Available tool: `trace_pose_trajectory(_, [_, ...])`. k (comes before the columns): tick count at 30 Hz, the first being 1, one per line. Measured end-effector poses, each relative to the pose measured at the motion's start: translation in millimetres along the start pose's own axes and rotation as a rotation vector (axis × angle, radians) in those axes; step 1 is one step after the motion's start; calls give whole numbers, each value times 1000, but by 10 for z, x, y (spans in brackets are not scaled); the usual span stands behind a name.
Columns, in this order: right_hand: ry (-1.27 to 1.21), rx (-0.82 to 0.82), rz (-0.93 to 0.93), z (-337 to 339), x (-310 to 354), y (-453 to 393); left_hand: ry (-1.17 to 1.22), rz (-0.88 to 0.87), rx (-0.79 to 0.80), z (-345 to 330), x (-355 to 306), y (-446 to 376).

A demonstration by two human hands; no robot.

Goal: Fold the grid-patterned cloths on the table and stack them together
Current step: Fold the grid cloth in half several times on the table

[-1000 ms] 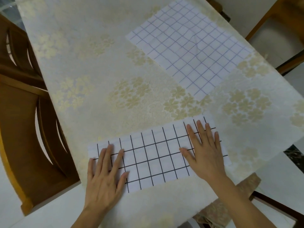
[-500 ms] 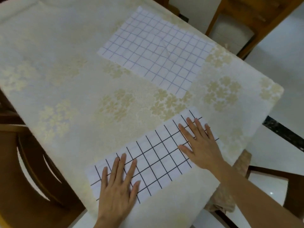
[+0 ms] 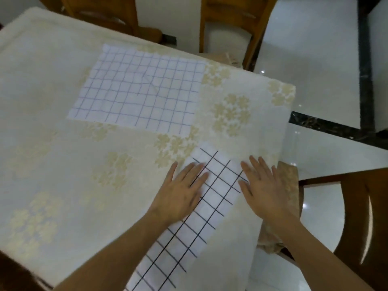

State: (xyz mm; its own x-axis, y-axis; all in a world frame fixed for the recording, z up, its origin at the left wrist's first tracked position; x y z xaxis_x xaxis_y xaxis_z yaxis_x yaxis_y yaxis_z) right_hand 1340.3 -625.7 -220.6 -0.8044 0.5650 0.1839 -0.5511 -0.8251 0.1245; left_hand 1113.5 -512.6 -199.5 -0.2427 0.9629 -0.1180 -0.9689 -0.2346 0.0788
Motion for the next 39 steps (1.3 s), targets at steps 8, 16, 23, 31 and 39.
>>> trace_pose_trajectory(8, [-32, -118, 22, -112, 126, -116, -136, -269, 119, 11, 409, -933])
trace_pose_trajectory(16, [-83, -228, 70, -158, 230, -232, -92, -304, 131, 41, 498, -1161])
trace_pose_trajectory(23, [-113, -210, 64, -141, 198, -238, -96, -364, 143, 18, 499, -1357])
trace_pose_trajectory(31, [-259, -195, 73, -172, 212, -298, -115, -497, 16, 131, 483, -1269])
trace_pose_trajectory(39, [-265, -269, 98, -93, 314, -311, -52, -453, 34, 264, 550, -1289])
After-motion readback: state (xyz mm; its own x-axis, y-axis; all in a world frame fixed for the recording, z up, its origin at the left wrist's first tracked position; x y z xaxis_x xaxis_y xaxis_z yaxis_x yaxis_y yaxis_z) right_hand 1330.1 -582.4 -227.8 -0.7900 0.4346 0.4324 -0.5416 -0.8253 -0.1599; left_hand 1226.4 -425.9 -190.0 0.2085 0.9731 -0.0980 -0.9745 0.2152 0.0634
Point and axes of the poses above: each hand's wrist, its own y-axis away from the middle knuckle, its own z-axis out of the back of the hand, x = y × z, the point moved 3 cm from there along -y, towards the middle knuckle, and after that the axes turned 15 degrees about -z, right-handed, at the moved point
